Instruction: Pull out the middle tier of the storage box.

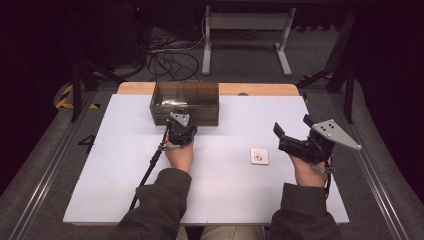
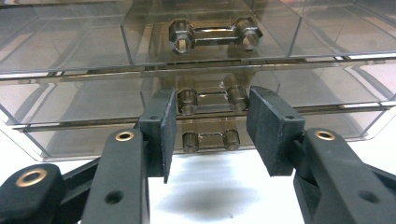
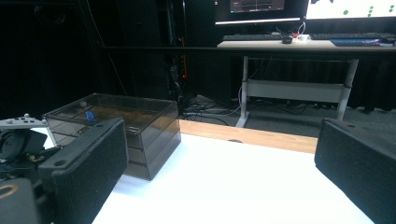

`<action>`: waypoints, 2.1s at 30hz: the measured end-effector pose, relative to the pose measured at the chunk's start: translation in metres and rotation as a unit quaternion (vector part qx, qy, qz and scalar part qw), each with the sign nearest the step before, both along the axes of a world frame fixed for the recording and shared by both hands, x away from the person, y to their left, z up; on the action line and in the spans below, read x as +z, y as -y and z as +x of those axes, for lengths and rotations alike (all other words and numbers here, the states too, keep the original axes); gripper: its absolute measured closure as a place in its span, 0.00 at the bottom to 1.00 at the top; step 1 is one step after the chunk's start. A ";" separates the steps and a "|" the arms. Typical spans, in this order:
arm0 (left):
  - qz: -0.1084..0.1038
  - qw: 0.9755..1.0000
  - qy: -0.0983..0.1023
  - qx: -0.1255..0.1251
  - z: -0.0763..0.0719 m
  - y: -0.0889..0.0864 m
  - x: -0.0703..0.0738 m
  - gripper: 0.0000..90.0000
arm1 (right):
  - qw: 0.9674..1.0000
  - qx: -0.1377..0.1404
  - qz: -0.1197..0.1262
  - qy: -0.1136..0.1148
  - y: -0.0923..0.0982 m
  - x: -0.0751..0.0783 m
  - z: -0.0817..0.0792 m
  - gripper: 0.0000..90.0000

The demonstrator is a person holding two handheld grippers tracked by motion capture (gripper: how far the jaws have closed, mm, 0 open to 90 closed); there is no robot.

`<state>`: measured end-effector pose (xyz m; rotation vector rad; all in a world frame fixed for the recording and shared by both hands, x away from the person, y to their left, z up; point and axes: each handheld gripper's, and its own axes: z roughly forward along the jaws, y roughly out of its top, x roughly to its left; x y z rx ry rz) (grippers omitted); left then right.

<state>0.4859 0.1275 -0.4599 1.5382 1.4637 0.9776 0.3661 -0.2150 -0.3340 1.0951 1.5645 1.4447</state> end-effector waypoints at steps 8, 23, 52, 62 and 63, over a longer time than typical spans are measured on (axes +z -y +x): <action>0.003 1.000 0.001 0.003 -0.001 0.002 0.000 0.62 | 1.000 -0.001 0.000 -0.001 0.001 0.000 0.000 0.04; 0.004 1.000 -0.005 0.001 -0.006 0.002 0.001 0.62 | 1.000 0.000 0.001 -0.001 0.001 0.000 0.000 0.04; -0.010 1.000 0.001 -0.012 -0.010 -0.002 0.000 0.65 | 1.000 0.001 -0.001 0.000 0.000 0.000 0.000 0.04; -0.018 1.000 -0.002 -0.005 -0.002 -0.002 0.000 0.62 | 1.000 0.001 -0.001 -0.001 0.000 0.000 0.000 0.04; -0.019 1.000 -0.003 -0.004 -0.002 -0.002 0.000 0.62 | 1.000 0.001 -0.001 0.000 0.000 0.000 0.000 0.04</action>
